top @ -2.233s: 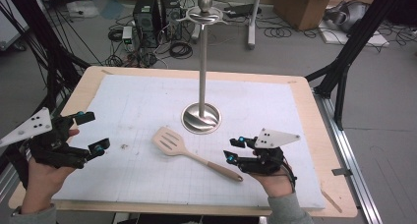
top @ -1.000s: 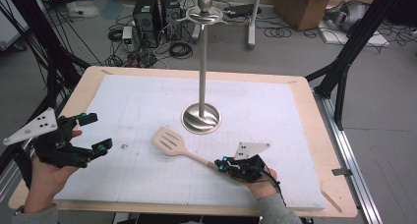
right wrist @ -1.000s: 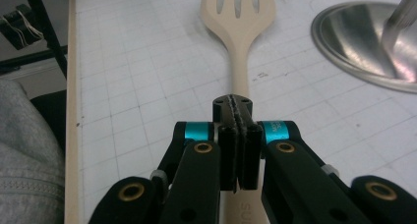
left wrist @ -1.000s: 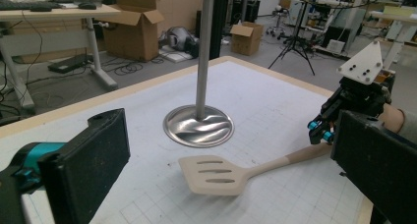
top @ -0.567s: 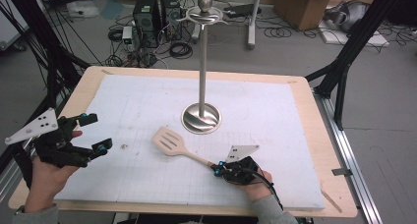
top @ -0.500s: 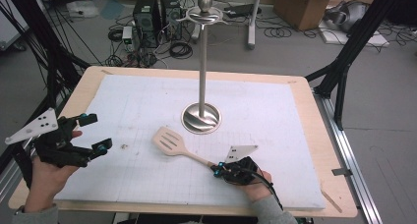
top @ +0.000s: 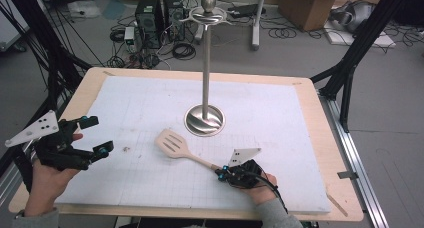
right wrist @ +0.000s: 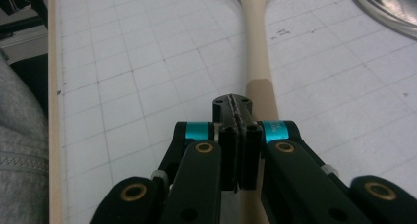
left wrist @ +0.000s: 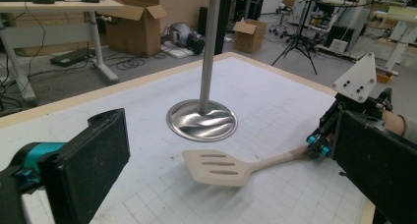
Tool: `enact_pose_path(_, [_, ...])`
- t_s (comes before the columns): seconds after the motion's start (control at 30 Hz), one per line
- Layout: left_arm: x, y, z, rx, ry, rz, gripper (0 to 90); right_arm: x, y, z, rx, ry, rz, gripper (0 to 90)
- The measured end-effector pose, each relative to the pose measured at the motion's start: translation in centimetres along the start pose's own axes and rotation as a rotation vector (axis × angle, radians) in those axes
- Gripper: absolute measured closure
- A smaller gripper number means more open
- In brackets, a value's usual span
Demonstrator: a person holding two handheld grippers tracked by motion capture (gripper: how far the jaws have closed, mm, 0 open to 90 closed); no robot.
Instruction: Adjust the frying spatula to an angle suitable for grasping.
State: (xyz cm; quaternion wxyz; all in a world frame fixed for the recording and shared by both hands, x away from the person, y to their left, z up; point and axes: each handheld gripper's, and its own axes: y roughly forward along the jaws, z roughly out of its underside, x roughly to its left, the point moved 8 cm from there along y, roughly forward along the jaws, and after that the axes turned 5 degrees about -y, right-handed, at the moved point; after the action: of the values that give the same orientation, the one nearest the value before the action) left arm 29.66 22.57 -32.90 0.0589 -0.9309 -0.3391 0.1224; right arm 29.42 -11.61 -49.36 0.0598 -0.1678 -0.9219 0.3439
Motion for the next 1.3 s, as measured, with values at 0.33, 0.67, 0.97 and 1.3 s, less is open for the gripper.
enact_pose_path(0.33, [0.1,-0.4,0.0,-0.006,-0.002,-0.007,1.7,0.2,0.1,0.6,0.057,-0.019,-0.038,90.0])
enact_pose_path(0.67, [0.1,-0.5,0.0,-0.005,-0.004,-0.010,1.7,-0.9,-0.4,1.0,0.059,0.010,0.018,90.0])
enact_pose_path(0.97, [0.0,-0.5,0.1,-0.002,-0.002,-0.010,1.7,-2.2,-1.2,1.5,0.052,0.049,0.078,90.0])
enact_pose_path(1.3, [0.0,-0.5,0.1,-0.004,-0.002,-0.008,1.7,-3.0,-1.8,2.1,0.052,0.067,0.109,90.0])
